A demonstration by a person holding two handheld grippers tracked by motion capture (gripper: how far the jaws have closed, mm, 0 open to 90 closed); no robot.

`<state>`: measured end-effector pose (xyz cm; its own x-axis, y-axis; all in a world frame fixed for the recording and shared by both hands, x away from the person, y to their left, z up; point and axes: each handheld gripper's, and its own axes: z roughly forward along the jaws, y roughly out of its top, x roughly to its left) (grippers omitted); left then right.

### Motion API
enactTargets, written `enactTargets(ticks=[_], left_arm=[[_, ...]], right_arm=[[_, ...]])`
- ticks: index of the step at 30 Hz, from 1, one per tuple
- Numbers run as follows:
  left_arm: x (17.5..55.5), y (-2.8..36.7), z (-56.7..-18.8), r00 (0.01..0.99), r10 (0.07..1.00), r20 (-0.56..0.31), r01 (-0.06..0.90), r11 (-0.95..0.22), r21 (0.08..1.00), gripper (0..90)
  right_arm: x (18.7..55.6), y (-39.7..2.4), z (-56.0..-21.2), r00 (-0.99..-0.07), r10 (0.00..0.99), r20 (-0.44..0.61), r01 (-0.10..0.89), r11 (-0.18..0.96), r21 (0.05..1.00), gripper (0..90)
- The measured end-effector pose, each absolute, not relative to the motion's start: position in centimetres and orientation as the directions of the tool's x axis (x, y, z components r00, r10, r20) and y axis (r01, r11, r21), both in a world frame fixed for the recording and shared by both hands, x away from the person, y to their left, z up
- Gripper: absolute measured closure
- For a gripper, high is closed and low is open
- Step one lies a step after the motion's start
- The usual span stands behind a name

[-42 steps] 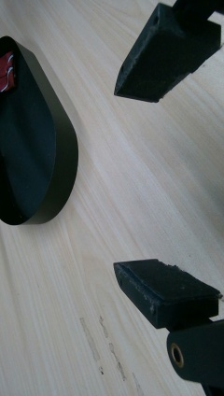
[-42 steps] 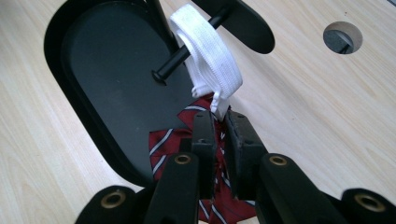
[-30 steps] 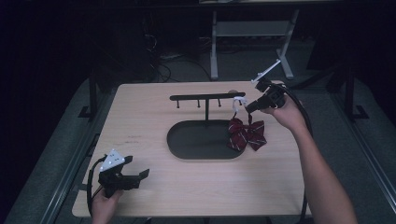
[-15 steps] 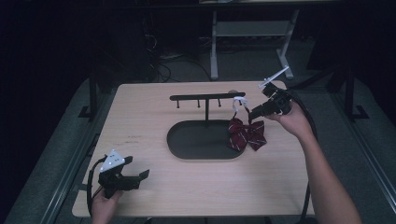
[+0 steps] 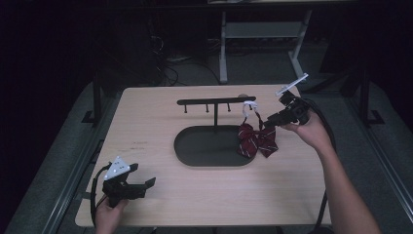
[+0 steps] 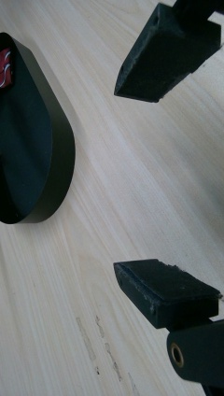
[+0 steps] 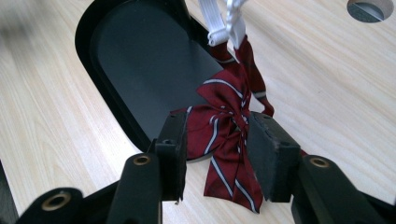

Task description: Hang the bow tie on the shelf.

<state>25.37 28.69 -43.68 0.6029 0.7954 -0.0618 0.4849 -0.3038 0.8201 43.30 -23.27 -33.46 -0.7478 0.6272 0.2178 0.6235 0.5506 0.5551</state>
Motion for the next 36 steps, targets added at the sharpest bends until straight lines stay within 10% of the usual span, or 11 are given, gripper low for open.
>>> enactTargets(ticks=[36], left_arm=[[25.3, 28.7, -43.7, 0.604, 0.795, -0.059, 0.482, -0.305, 0.821, 13.1]], right_arm=[[41.7, -24.3, -35.6, -0.742, 0.627, 0.239, 0.641, 0.557, 0.529, 50.9]])
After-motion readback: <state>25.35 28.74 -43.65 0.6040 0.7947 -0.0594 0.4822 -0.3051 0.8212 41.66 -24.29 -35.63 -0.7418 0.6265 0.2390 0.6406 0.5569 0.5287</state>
